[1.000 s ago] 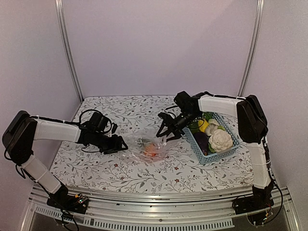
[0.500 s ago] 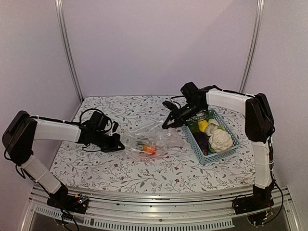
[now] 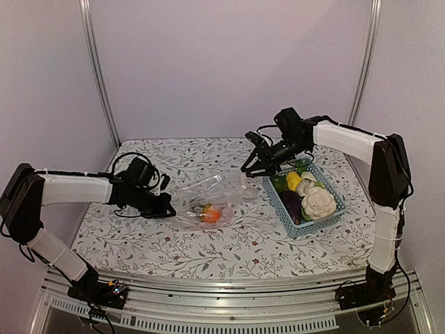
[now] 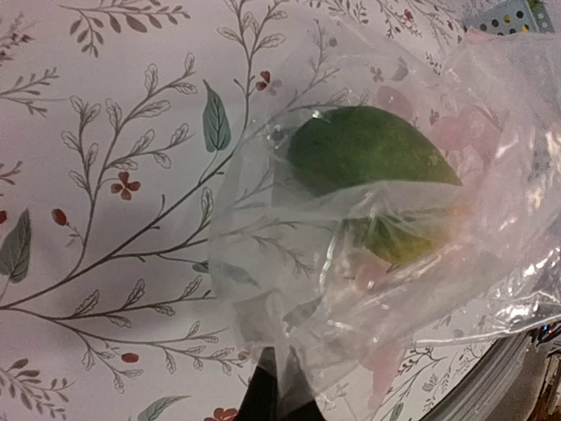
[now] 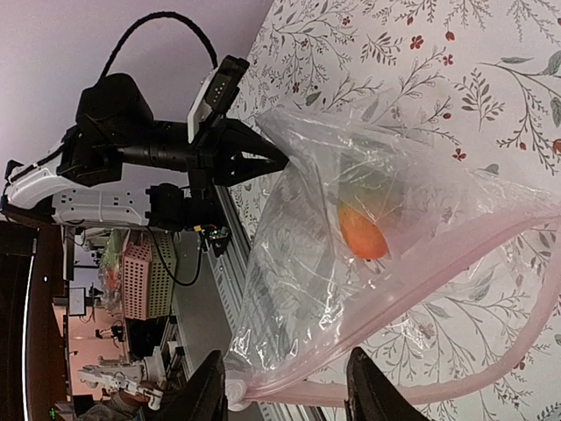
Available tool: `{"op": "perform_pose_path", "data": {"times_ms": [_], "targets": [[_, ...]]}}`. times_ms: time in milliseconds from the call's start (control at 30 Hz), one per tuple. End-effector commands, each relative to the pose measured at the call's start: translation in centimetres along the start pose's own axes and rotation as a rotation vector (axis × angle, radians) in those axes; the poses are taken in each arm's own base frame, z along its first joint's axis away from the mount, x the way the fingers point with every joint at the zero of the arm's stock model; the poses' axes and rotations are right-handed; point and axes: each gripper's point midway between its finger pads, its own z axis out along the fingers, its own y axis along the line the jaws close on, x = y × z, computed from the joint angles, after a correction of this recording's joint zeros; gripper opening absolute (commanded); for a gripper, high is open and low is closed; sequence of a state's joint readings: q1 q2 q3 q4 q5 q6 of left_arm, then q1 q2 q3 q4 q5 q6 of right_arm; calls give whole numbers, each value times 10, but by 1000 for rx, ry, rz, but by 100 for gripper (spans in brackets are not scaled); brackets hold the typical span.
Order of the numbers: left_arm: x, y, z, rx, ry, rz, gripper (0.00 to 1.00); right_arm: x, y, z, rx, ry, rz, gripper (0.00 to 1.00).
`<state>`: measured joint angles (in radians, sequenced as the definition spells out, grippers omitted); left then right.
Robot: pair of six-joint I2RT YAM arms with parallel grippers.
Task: Open the zip-top bag and remove the fake food
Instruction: Adjust the zipper food storage bag at the center of the board.
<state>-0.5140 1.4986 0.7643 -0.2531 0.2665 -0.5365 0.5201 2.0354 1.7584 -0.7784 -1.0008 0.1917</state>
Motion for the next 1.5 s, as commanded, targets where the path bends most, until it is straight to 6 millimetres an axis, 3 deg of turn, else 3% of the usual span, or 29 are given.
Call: {"op": "perform_pose_path", "data": {"times_ms": [0,167,300,400,533,667,800,933,1033,1100,1167,1233,1267,1367,1467], "targets": [[1,5,-5,-29,55,57,0,10,-24,7,45,41,-27,46],[0,3,-7,-11,80,69,0,12,-45,13,98,66,-127,47],[1,3,-7,20,148,50,0,26,-26,5,13,84,-336,62],[-3,-2,-9,42,185,72,0,47,-27,-9,91,139,-559,75],[-11,-3,-11,68,224,99,0,60,-31,-25,165,175,-761,82],[-13,-4,-8,109,273,97,0,76,-29,-29,140,222,-888,83],[-14,-6,-3,146,295,109,0,75,-36,-17,221,247,-995,83],[-17,-3,0,160,292,95,0,78,-39,7,256,312,-1090,82],[-17,0,2,169,291,86,0,68,-54,25,349,299,-1109,80],[-18,3,3,171,291,84,0,57,-60,33,395,269,-1123,78],[-20,7,3,170,289,78,0,52,-62,37,413,263,-1125,67],[-23,11,3,172,284,63,0,53,-61,39,409,269,-1105,50],[-25,13,3,172,280,57,0,56,-59,37,403,274,-1097,33],[-28,18,1,163,271,45,0,64,-41,24,395,269,-1097,4],[-30,26,0,128,263,52,0,71,-7,2,377,251,-1112,0]]}}
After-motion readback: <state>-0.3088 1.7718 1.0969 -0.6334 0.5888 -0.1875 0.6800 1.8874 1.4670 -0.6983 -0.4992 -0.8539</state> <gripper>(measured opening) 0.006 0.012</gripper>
